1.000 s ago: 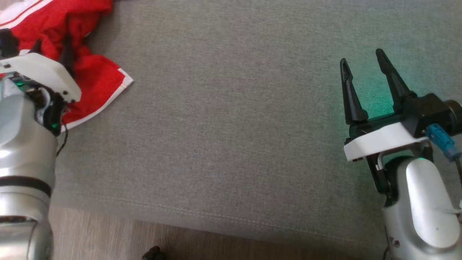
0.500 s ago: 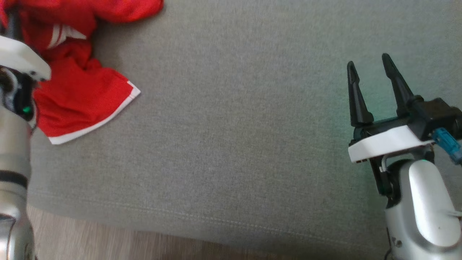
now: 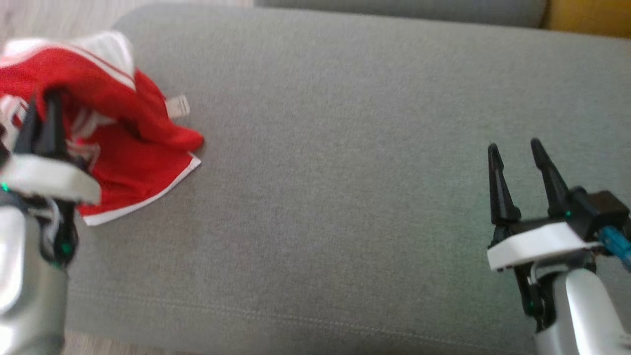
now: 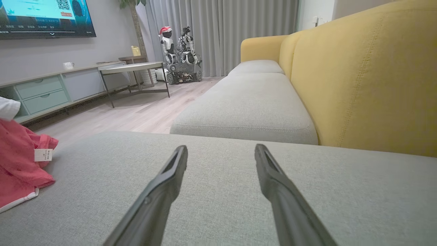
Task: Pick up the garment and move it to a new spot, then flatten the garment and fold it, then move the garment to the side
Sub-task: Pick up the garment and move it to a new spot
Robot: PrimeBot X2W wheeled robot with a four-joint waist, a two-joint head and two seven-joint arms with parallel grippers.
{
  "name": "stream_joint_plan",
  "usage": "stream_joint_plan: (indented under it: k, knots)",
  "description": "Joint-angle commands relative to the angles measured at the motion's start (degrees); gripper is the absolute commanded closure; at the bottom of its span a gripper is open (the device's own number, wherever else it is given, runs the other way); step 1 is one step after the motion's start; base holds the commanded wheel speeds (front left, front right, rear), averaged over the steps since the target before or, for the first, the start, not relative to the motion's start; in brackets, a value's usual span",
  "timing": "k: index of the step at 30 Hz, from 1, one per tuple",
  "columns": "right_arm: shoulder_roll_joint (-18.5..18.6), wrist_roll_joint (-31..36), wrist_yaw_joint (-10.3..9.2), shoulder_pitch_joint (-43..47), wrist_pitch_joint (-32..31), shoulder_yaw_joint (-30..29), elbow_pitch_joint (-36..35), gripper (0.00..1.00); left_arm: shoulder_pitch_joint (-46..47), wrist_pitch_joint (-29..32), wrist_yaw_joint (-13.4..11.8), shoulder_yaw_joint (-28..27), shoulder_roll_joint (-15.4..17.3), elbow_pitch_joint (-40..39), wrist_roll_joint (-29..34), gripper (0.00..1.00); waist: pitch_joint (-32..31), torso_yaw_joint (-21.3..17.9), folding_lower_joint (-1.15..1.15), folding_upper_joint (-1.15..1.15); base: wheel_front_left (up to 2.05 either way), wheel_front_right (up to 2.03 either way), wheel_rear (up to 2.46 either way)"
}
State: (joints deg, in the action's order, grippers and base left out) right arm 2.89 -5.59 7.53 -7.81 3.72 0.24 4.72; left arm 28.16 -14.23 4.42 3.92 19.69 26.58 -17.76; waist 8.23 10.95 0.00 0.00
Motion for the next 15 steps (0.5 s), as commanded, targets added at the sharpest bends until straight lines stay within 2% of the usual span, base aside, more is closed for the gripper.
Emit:
stream_joint_plan:
  k: [1, 8, 15]
  knots:
    - [-0.02, -0.58, -0.04, 0.32, 0.35, 0.81, -2.44, 0.00, -1.57, 0.45, -1.23, -1.65, 1.85, -7.29, 0.72, 1.00, -2.19, -1.19, 0.00, 0.00, 0.00, 0.00, 0.00]
    - [-0.02, -1.70, -0.04, 1.94, -0.44, 0.82, -4.85, 0.00, -10.22, 5.14, -3.61, 2.64, -0.71, -23.92, 2.61, 1.00, -2.42, -4.67, 0.00, 0.00, 0.00, 0.00, 0.00]
    - [-0.02, -2.21, -0.04, 0.88, -0.98, 2.26, -7.27, 0.00, -8.39, 7.38, -3.51, 8.03, -3.81, -27.20, 4.34, 1.00, 0.76, -10.18, 0.00, 0.00, 0.00, 0.00, 0.00]
